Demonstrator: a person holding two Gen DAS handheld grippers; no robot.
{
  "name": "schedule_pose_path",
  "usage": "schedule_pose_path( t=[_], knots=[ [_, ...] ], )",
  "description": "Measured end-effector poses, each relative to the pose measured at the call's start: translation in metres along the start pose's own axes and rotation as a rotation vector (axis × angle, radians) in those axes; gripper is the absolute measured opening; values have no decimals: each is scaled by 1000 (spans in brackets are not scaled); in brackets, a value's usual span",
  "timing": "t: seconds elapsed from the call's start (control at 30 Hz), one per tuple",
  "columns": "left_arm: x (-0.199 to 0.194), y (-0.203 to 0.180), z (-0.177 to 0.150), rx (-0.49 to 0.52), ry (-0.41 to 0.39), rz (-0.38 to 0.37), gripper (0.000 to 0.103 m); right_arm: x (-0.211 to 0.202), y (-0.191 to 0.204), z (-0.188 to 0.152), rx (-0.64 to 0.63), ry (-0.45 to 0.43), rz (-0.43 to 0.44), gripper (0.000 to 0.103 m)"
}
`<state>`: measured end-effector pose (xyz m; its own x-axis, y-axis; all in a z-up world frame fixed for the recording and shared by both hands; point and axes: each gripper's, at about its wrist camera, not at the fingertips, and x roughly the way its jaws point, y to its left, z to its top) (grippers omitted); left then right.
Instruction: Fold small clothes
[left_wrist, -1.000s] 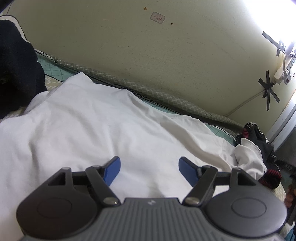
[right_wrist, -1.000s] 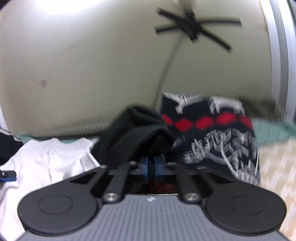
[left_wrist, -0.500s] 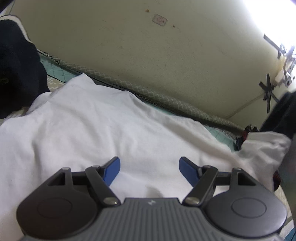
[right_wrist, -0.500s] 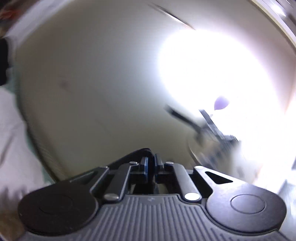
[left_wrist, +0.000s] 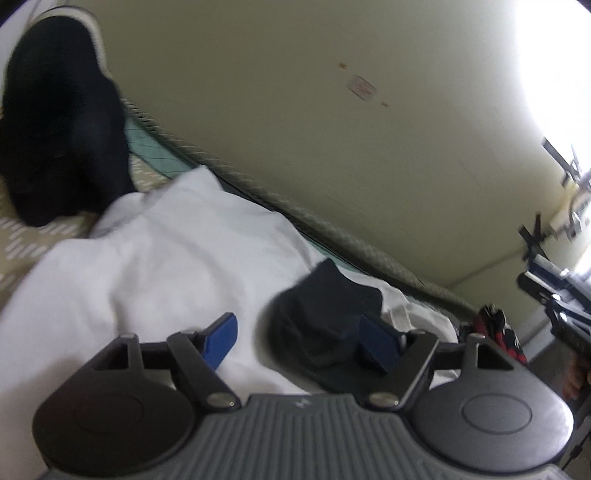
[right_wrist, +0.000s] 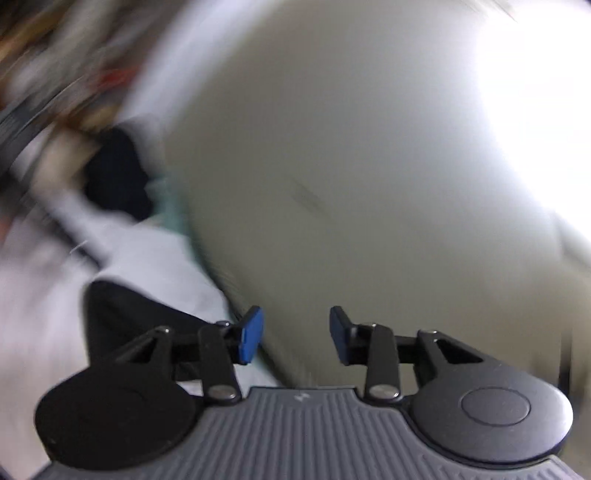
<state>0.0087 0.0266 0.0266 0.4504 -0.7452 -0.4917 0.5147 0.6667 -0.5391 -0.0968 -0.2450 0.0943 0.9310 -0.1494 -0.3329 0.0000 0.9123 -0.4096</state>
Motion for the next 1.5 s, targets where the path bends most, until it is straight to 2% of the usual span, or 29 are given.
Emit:
schedule_pose_path(
  t=[0.03, 0.07, 0.13, 0.23, 0.3, 0.37, 0.4, 0.43, 0.47, 0.53, 0.6, 0.67, 0.7, 0.77, 0.83, 0.9, 0.97, 1.03, 1.13, 1.17, 1.23, 1.33, 1.4, 1.5],
  knots=[
    [2, -3, -1, 16, 7, 1, 75, 1, -22, -14, 178, 51, 3, 47],
    [5, -6, -3, 34, 15, 9, 75, 4, -38, -31, 329, 96, 21, 52],
    [9, -9, -5, 55, 30, 23, 75, 13, -52, -62, 553, 161, 51, 57],
    [13, -9, -8, 66, 50, 38, 76, 32, -41, -98, 760, 261, 131, 59],
    [15, -9, -9, 74, 56, 42, 76, 47, -27, -108, 821, 302, 182, 57],
    [17, -10, -11, 89, 57, 49, 76, 48, -11, -109, 813, 296, 220, 19],
    [18, -11, -11, 97, 57, 53, 76, 48, -9, -107, 780, 297, 203, 0],
    [18, -12, -11, 103, 57, 56, 77, 47, -12, -105, 736, 292, 179, 0],
    [18, -12, -11, 108, 58, 57, 77, 43, -18, -102, 671, 285, 116, 0],
    [20, -12, -11, 113, 67, 46, 77, 37, -32, -105, 518, 284, -69, 0],
    [21, -15, -12, 129, 71, 52, 77, 38, -50, -115, 534, 330, -116, 0],
    [22, -18, -13, 149, 72, 63, 80, 40, -49, -123, 522, 376, -118, 0],
    [22, -18, -13, 154, 72, 64, 80, 38, -45, -124, 514, 372, -124, 0],
    [23, -18, -13, 155, 71, 65, 80, 29, -40, -123, 535, 346, -141, 8],
    [22, -17, -13, 150, 71, 61, 80, 14, -38, -119, 577, 284, -163, 30],
    [23, -18, -14, 150, 70, 62, 80, -8, -35, -114, 610, 212, -175, 39],
    [22, -19, -14, 157, 70, 67, 80, -27, -26, -107, 627, 162, -147, 40],
    [23, -20, -14, 160, 69, 70, 80, -35, -13, -99, 615, 142, -70, 38],
    [21, -20, -14, 156, 66, 71, 80, -30, 14, -100, 548, 212, 25, 40],
    [20, -19, -14, 154, 65, 70, 80, -28, 22, -105, 525, 240, 36, 37],
    [20, -18, -14, 148, 64, 67, 80, -23, 27, -118, 495, 291, 50, 0],
    [20, -19, -13, 149, 65, 68, 80, -46, 15, -122, 453, 273, -42, 0],
    [21, -19, -13, 154, 66, 72, 80, -54, 4, -128, 444, 305, -88, 0],
    [20, -19, -13, 155, 66, 73, 80, -64, 5, -138, 409, 362, -99, 0]
  ],
)
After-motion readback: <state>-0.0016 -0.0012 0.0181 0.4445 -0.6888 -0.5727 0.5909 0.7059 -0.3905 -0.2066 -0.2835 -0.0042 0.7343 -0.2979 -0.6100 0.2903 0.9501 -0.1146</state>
